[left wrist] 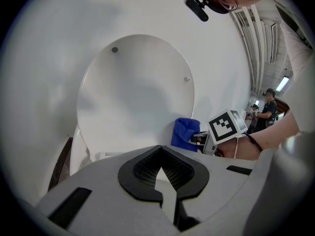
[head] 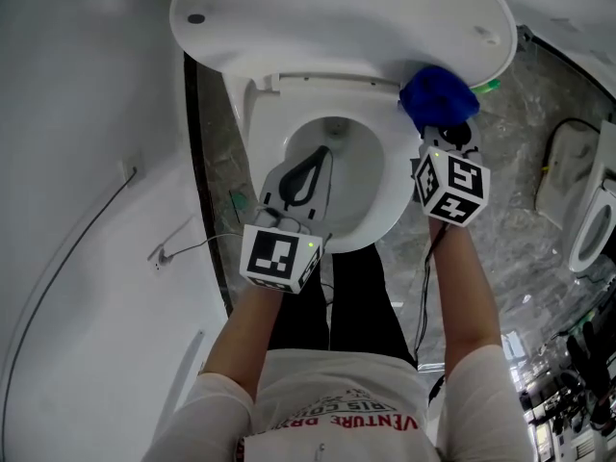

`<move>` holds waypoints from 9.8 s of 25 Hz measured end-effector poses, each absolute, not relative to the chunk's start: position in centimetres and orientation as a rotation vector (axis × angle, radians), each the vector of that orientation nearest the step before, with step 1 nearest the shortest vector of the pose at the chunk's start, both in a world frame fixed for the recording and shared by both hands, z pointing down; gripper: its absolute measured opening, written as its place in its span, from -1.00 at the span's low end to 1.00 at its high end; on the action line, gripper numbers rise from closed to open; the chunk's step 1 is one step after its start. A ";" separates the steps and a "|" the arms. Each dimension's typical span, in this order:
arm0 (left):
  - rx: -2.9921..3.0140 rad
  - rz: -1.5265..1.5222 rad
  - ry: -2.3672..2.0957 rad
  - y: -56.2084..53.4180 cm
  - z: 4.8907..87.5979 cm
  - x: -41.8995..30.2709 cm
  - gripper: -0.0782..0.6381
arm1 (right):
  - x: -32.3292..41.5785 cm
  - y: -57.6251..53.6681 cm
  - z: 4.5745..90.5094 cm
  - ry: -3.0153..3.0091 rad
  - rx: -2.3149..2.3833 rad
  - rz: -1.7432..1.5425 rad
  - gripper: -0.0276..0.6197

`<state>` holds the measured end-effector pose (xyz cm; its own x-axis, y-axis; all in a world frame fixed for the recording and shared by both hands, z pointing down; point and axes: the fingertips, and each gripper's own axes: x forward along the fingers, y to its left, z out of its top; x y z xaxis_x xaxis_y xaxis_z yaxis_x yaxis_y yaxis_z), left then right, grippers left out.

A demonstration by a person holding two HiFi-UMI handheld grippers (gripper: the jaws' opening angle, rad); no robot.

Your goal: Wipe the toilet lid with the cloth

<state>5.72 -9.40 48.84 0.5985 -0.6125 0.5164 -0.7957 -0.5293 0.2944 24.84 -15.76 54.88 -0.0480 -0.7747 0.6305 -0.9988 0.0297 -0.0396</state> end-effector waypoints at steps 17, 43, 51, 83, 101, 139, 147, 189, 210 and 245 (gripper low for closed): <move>2.450 0.416 -1.167 -12.4 35.4 6.8 -0.76 | 23.5 -14.0 37.6 -2.037 1.856 0.622 -0.64; 2.502 0.413 -1.343 -30.8 22.1 4.4 -0.76 | 16.9 -28.1 20.4 -2.209 1.858 0.409 -0.64; 2.429 0.367 -1.275 -29.7 23.6 4.8 -0.76 | 17.1 -27.1 21.9 -2.215 1.815 0.487 -0.64; 2.462 0.347 -1.257 -13.5 23.8 2.6 -0.76 | 14.7 -10.5 22.7 -2.154 1.851 0.564 -0.64; 2.436 0.439 -1.275 0.0 30.1 0.4 -0.76 | 12.7 2.4 28.9 -2.131 1.797 0.614 -0.64; 2.019 0.688 -1.274 16.4 57.8 -2.8 -0.76 | 10.2 17.4 55.1 -1.955 1.497 0.927 -0.64; 1.988 0.722 -1.201 16.9 62.0 -2.5 -0.76 | 10.3 18.1 59.2 -1.940 1.487 0.984 -0.64; 2.069 0.506 -1.267 -3.4 54.2 -12.3 -0.76 | -4.8 -6.8 55.4 -2.151 1.216 1.085 -0.64; 2.109 0.629 -1.133 -10.5 58.6 -14.5 -0.76 | -6.9 -13.7 62.3 -1.964 1.127 1.202 -0.64; 2.103 0.590 -1.170 -8.3 55.7 8.6 -0.76 | 22.2 -11.0 61.8 -1.830 1.131 1.172 -0.64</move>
<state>8.60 -8.32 55.67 0.5002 -0.5697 0.6520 -0.8630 -0.3892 0.3221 22.17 -10.98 61.84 -0.3927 -0.3051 0.8676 -0.9157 0.2173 -0.3380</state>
